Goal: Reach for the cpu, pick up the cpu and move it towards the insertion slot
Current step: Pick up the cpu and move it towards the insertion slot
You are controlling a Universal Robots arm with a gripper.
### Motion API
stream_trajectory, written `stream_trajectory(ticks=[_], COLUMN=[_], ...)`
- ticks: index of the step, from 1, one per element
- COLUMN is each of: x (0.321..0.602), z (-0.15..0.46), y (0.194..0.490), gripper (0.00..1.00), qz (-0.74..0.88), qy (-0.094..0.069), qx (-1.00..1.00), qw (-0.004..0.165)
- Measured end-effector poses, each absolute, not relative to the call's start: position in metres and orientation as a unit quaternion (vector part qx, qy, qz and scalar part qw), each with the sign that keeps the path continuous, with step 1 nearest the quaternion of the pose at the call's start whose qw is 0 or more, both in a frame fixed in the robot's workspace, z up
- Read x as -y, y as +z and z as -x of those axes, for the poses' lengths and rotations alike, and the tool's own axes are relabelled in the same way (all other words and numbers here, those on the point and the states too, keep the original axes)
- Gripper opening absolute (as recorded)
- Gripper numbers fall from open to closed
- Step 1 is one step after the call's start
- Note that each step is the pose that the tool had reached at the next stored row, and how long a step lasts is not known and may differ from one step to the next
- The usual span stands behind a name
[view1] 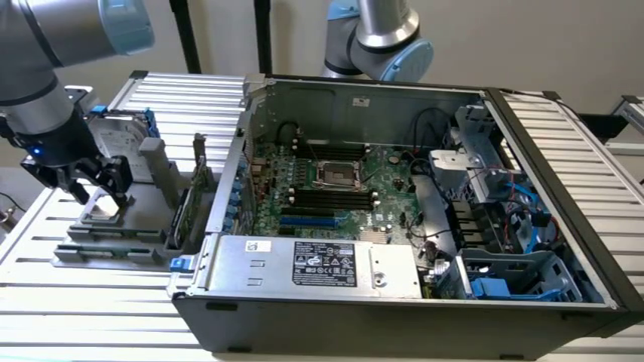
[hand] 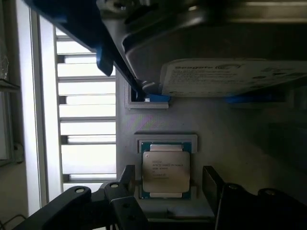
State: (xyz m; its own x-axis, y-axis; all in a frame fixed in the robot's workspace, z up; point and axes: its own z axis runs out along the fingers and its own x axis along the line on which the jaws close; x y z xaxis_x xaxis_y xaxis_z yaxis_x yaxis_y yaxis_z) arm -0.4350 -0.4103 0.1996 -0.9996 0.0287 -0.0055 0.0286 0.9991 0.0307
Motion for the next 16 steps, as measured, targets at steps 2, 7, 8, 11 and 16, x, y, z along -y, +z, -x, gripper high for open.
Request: stream_trajectory(ticks=[2, 7, 8, 11, 16], x=[0.4103, 0.4106, 0.4106, 0.4107, 0.4107], z=[0.4348, 0.4347, 0.4347, 0.4346, 0.4346], y=[0.1985, 0.1962, 0.1957, 0.1938, 0.1916], gripper=[0.67, 0.67, 0.67, 0.67, 0.67], qz=[-0.014, -0.014, -0.014, -0.014, -0.014], qy=[0.015, 0.015, 0.015, 0.015, 0.014], qx=[-1.000, -1.000, -1.000, -1.000, -1.000], qw=[0.003, 0.002, 0.001, 0.001, 0.001])
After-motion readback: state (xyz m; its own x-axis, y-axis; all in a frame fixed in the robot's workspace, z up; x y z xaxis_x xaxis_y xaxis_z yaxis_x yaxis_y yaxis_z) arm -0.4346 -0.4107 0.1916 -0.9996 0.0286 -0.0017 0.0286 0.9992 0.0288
